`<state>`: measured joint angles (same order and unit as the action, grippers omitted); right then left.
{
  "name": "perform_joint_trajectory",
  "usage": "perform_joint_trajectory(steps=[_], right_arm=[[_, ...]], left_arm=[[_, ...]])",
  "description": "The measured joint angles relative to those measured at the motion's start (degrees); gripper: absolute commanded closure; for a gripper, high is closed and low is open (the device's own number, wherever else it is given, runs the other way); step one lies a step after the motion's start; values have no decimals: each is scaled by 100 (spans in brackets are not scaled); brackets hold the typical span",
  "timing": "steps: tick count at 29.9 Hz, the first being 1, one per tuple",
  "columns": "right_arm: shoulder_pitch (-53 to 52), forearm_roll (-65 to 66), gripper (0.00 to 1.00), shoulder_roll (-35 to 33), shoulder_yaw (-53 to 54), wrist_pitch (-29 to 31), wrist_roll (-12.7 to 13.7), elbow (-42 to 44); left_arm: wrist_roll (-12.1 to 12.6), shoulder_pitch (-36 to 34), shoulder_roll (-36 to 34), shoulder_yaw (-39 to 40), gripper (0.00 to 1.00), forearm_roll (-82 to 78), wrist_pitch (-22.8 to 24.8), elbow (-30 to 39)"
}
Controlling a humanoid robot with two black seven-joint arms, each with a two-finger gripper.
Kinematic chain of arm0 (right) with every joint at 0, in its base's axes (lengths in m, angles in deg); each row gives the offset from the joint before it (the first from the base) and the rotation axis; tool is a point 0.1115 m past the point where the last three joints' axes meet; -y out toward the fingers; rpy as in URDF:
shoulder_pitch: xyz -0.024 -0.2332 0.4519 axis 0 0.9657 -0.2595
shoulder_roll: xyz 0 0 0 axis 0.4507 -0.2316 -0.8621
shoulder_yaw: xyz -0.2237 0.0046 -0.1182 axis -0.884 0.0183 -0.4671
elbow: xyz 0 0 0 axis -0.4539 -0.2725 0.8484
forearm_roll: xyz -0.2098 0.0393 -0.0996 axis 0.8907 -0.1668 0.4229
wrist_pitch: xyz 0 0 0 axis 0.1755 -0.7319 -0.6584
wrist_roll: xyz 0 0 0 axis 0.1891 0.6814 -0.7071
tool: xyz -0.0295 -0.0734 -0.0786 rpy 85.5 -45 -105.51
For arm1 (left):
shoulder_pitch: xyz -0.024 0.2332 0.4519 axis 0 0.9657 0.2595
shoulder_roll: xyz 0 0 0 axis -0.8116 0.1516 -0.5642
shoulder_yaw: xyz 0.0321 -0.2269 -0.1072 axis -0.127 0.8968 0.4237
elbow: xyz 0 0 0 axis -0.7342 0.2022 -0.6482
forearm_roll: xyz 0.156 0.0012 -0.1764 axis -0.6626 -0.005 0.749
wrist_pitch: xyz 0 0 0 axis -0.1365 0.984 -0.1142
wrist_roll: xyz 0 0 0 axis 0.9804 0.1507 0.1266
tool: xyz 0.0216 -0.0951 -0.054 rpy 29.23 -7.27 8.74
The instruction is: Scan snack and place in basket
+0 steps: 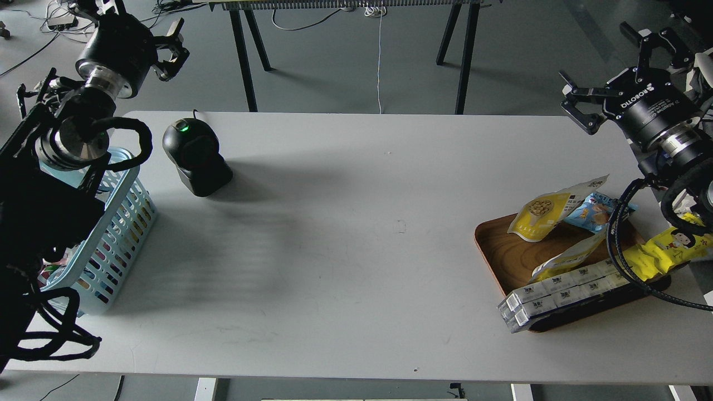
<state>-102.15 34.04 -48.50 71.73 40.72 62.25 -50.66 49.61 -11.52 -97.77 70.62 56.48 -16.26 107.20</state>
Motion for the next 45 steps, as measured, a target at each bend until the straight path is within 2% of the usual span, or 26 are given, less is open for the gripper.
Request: perform_joint_trajectory(steps=[26,31,39,45], right_arm=[[-152,-4,0,-5,-120,-1,0,-27],[-515,-6,0,-179,-497,-3,17,-68],[-796,-6,0,-719,-825,-259,18,-609],[-1731,-11,0,-1121,-2113,-288,18,-636]], left_arm=[[35,-85,-16,-16,0,-7,16,-42],[41,-210,-51,-9,0,-8,40,0],[37,-297,-287,1,0,-1,61,2],[22,-302,-454,10,0,1,117,14]])
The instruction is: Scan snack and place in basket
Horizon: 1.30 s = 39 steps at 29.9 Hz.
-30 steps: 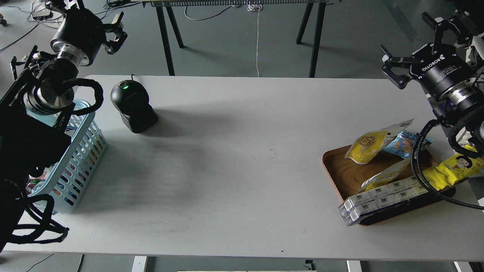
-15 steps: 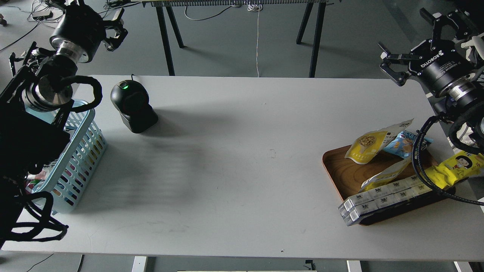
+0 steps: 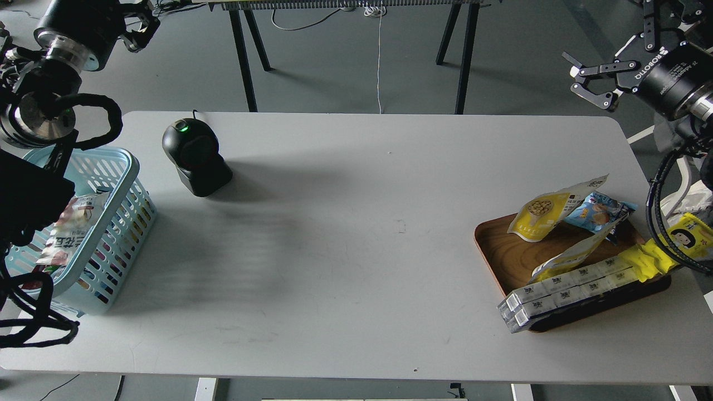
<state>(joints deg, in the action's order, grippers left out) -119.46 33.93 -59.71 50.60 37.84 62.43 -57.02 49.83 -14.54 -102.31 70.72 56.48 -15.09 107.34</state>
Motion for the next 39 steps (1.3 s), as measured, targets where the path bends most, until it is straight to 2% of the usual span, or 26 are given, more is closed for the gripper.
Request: perform_joint_trajectory(steps=[8,14,19,22,23,25,28,30,34,39], right_arm=[[-2291,49,0,38,-2782,37,44,5],[-4190,252,0,731,-4949,39,75,-82],[-5631,370,0,968,-6420,-42,169,-689],[-6301,444,0,974,-7163,-278,521,-1114],[-6502,453,0,968,-7336,-475,726,-1272],[-6818,461,0,977,-7570,-1003,1299,-1592],[-7109,443,0,1102,-7823,-1762,2374,-2003],[-7171,276,0,1233,-7921,-2148,2771,-2169],[-7099,-303,0,1591,-8027,-2804,2954,-2250],[-6696,-559,0,1709,-7928,-3088,2967,-2135]], left_arm=[[-54,-9,-162,65,0,6,4,15],[-67,-10,-207,85,0,16,-5,16],[-115,-7,-196,92,0,39,-6,16],[-243,1,-194,92,0,46,-6,13],[-295,4,-193,91,0,46,-6,9],[-378,15,-188,84,0,46,-18,0],[-429,17,-178,73,0,46,-33,-4],[-434,20,-171,70,0,46,-41,-4],[-436,22,-160,69,0,45,-51,-5],[-437,22,-159,65,0,45,-65,-5]])
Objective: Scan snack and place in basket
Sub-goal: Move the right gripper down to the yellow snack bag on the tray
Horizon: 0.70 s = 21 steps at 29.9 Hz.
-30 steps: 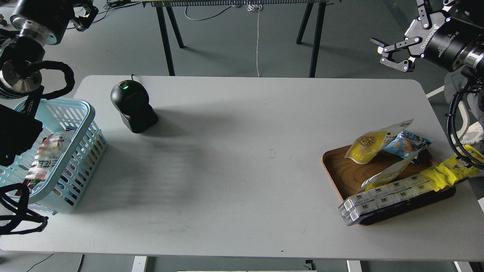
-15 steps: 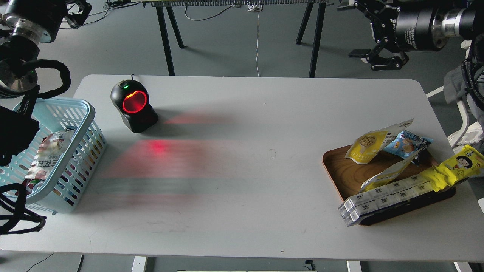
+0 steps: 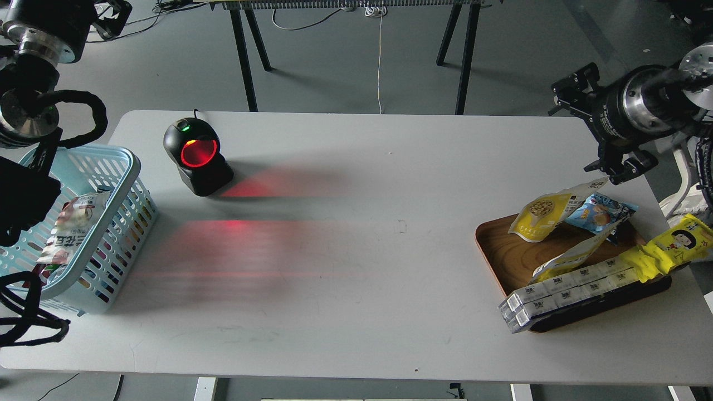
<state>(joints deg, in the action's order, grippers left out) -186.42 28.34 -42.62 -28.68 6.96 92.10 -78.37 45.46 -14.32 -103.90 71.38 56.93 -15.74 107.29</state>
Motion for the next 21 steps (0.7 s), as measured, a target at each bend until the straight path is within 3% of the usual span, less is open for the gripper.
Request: perform_joint_trajectory(steps=[21], right_arm=[[1375,70,5,-311,659,-833,0,414]], left_arm=[[-9,-13,3,13,0,2,-25,1]])
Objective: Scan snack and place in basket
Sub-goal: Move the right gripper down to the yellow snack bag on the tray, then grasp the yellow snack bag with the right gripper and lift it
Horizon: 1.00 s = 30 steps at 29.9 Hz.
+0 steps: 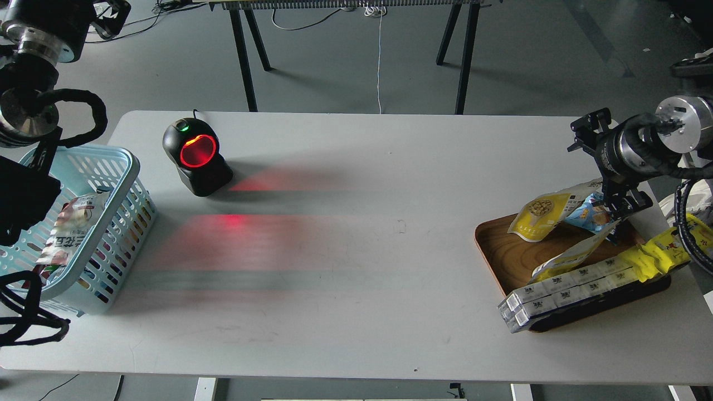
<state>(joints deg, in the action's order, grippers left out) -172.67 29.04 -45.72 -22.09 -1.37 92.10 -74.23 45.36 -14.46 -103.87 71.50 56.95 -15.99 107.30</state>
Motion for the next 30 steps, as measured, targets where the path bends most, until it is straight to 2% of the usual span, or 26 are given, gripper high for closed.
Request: perform_joint_trajectory(steps=[3,5,6,7,8,13,19,30], right_arm=[[231,62,12,-4,119,-46,0,109],[374,98,20,-4,215,-61,0,183],[443,114,28,-3,280,-65,0,214],[495,122,41,-2,337,-66,0,230],[549,131,59,1,405,-66,0,242],[809,132,61,33,563,-169,0,404],[946,149,79,15,848,-220,0,481],[925,207,94,-4,1324,-258,0,372]], left_arm=[[0,0,5,0,0,3,0,0],[0,0,6,0,0,3,0,0],[0,0,6,0,0,3,0,0],[0,1,6,0,0,3,0,0],[0,2,6,0,0,3,0,0],[0,8,6,0,0,3,0,0],[0,8,6,0,0,4,-1,0],[0,-6,4,0,0,3,-1,2]])
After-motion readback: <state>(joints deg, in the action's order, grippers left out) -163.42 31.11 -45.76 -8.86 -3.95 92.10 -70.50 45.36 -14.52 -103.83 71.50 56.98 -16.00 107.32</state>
